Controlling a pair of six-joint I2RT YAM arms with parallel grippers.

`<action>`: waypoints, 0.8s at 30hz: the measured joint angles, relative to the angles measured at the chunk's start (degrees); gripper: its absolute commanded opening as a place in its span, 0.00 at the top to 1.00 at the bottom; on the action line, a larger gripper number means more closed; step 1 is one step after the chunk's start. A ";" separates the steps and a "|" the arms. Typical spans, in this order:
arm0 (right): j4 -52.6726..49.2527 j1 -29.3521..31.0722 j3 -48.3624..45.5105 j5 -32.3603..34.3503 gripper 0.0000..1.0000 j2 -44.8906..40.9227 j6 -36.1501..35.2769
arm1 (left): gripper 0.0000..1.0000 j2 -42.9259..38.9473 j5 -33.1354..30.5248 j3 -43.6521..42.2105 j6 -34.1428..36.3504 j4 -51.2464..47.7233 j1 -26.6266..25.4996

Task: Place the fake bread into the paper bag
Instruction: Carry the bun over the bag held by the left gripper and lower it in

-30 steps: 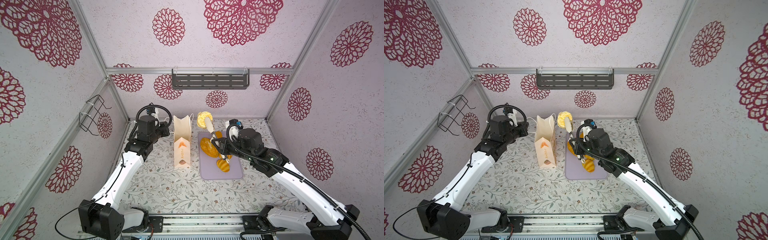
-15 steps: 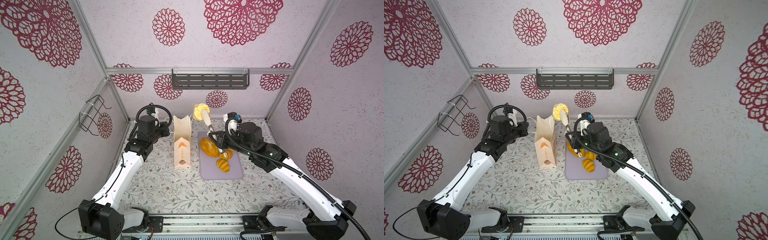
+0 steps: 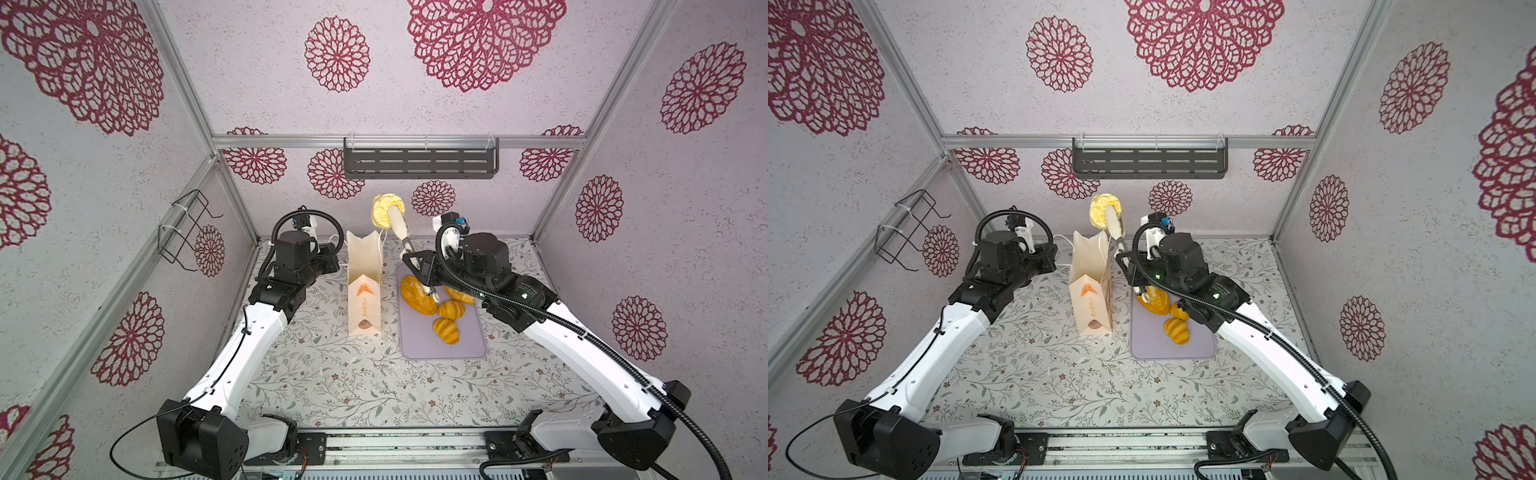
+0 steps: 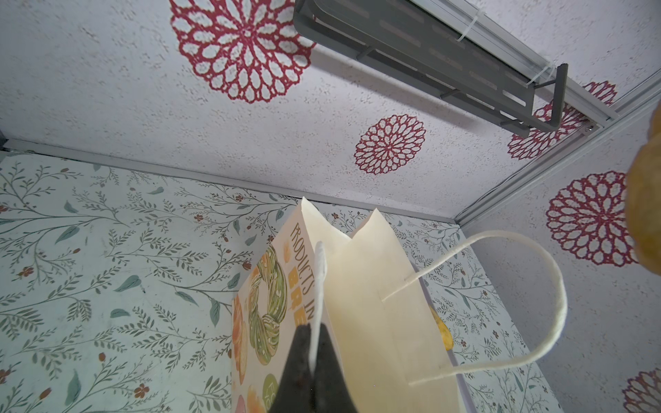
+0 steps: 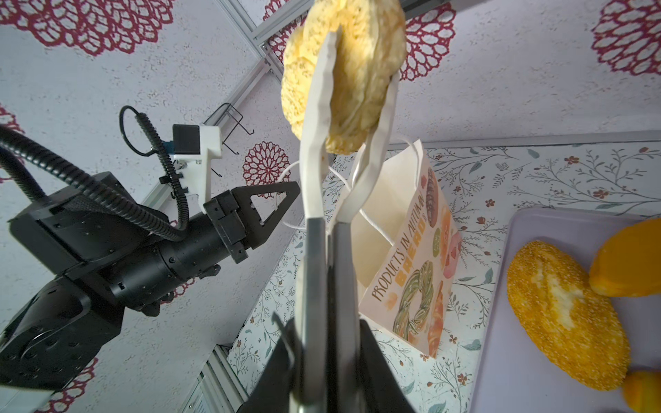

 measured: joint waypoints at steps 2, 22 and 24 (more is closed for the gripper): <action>0.13 0.87 0.92 0.00 0.85 1.01 -0.17 | 1.00 0.00 0.00 0.00 0.00 0.00 0.00; 1.29 4.85 -0.24 -0.66 0.85 2.80 -0.24 | 1.00 -0.98 -0.07 0.00 0.00 0.20 0.00; 1.53 4.94 -1.05 -0.63 0.85 2.80 0.13 | 1.00 -0.98 -0.13 0.00 0.00 0.17 0.00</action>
